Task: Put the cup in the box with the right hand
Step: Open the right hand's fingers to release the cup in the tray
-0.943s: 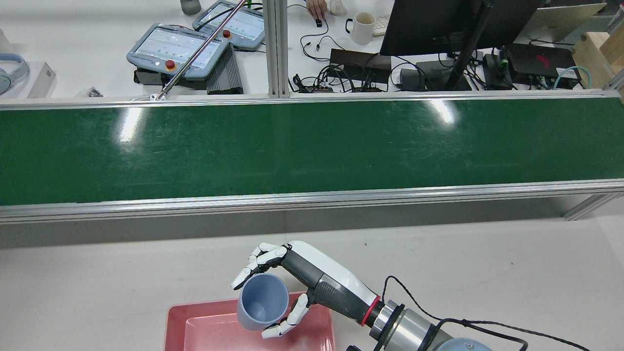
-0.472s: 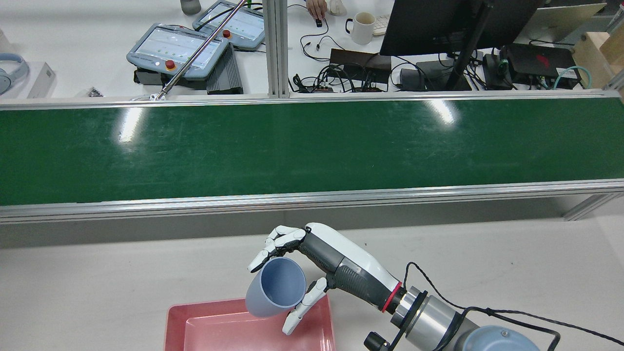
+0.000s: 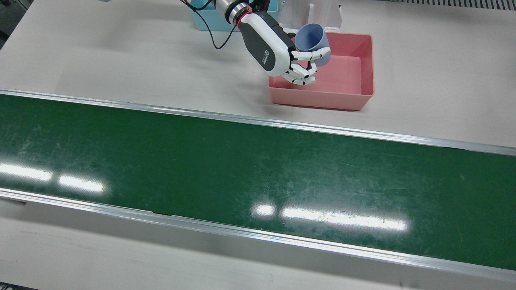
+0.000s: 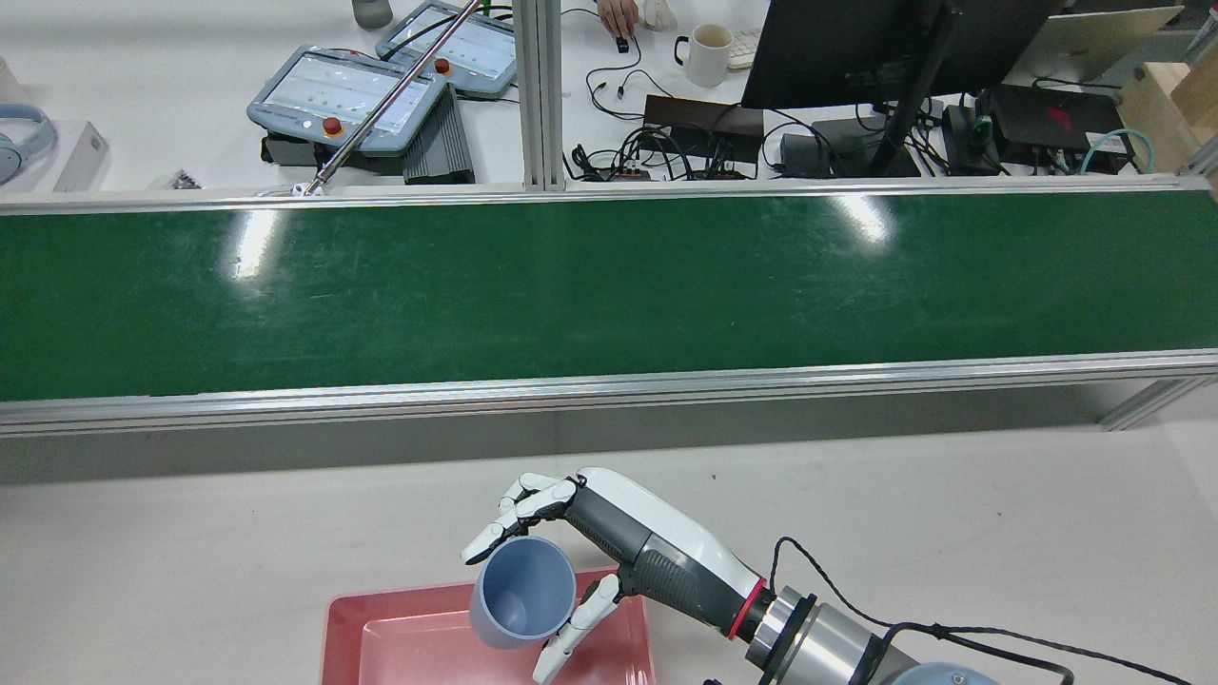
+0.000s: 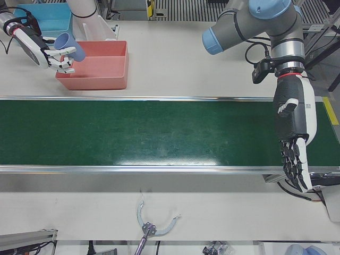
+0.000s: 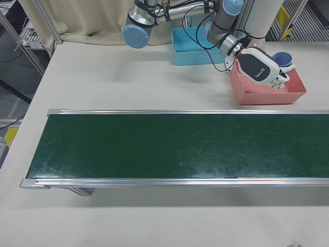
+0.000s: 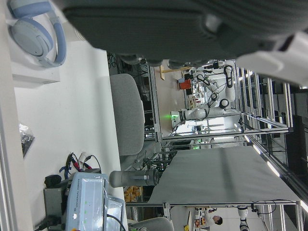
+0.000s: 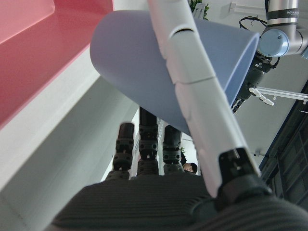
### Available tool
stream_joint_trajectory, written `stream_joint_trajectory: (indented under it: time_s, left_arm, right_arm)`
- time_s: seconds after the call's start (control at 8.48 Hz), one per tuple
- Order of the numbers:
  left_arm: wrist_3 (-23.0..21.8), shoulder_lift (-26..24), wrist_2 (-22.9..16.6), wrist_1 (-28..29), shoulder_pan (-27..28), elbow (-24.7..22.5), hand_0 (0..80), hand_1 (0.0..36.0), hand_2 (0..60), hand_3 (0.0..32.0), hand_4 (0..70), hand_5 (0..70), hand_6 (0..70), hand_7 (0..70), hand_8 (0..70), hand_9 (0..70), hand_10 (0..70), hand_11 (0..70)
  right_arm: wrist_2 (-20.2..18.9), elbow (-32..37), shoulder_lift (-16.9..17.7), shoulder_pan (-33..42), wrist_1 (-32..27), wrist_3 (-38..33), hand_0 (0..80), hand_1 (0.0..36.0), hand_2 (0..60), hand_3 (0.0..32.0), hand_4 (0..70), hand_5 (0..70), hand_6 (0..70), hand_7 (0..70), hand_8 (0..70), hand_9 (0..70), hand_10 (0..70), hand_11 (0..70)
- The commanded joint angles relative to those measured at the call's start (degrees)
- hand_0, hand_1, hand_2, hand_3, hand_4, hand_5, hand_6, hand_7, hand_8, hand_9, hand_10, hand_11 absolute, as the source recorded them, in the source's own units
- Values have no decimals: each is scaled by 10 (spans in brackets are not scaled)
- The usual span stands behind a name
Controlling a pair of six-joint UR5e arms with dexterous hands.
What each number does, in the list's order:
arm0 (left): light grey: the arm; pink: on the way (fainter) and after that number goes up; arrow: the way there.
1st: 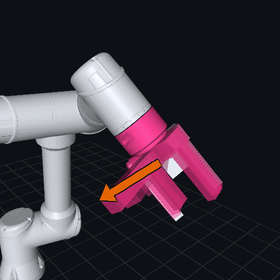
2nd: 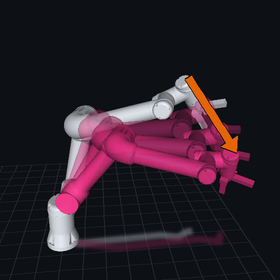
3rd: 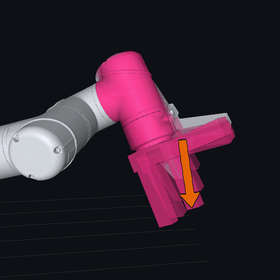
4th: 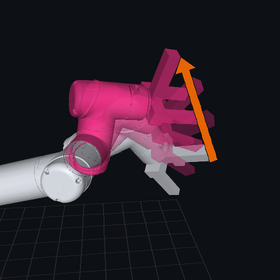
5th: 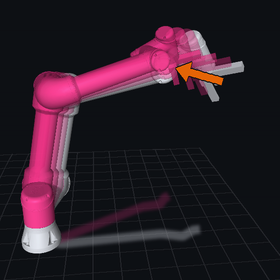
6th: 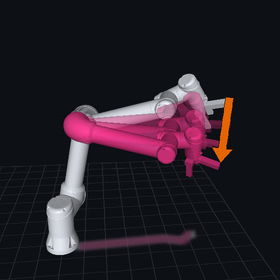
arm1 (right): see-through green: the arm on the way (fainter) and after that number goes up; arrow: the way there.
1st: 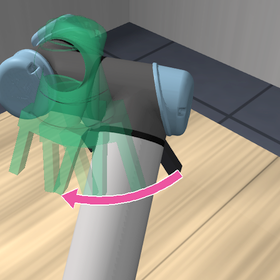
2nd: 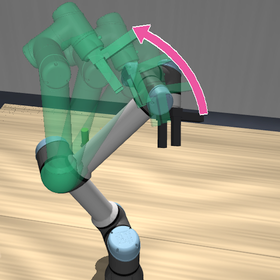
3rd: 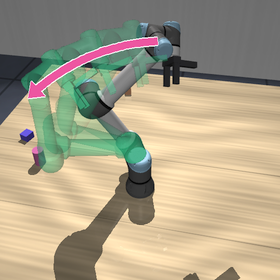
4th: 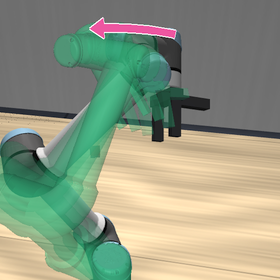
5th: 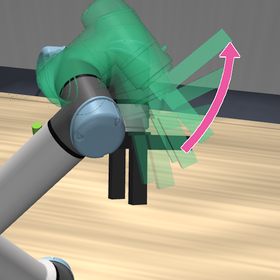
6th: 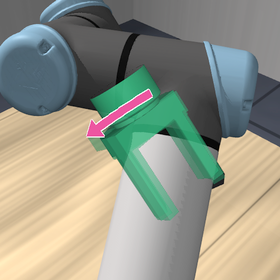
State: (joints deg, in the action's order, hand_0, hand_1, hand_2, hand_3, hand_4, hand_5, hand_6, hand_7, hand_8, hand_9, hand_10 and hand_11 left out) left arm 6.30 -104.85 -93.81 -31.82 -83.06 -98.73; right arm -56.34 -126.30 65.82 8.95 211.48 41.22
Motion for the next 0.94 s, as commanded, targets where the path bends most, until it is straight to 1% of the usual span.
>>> stream_joint_trajectory:
  time_s: [0.0,0.12,0.24,0.35,0.47,0.59,0.71,0.83]
  left_arm:
    - [0,0,-1,0,0,0,0,0,0,0,0,0,0,0,0,0,0,0]
    - [0,0,0,0,0,0,0,0,0,0,0,0,0,0,0,0,0,0]
    - [0,0,0,0,0,0,0,0,0,0,0,0,0,0,0,0,0,0]
    - [0,0,0,0,0,0,0,0,0,0,0,0,0,0,0,0,0,0]
    - [0,0,0,0,0,0,0,0,0,0,0,0,0,0,0,0,0,0]
    - [0,0,-1,0,0,0,0,0,0,0,0,0,0,0,0,0,0,0]
    - [0,0,0,0,0,0,0,0,0,0,0,0,0,0,0,0,0,0]
    - [0,0,-1,0,-1,0,0,0,0,0,0,0,0,0,0,0,0,0]
  right_arm:
    - [0,7,-3,-3,1,0,795,171,0,8,226,107,144,623,270,374,112,179]
    - [0,8,-5,-3,1,0,757,170,0,156,123,104,107,515,242,327,94,154]
    - [0,9,-5,-3,0,0,712,168,0,284,28,103,79,430,221,291,81,136]
    - [0,5,-3,-3,1,0,666,161,0,320,0,100,59,374,204,260,66,115]
    - [1,-5,7,6,1,-2,646,156,0,320,0,99,58,376,206,263,66,114]
    - [0,-25,18,25,1,-2,686,165,0,320,32,100,70,417,216,281,72,122]
    - [-7,-42,25,64,1,-5,800,244,0,182,154,123,112,546,260,343,91,155]
    - [-22,-52,33,93,1,-25,800,335,0,28,251,157,156,655,298,401,124,212]
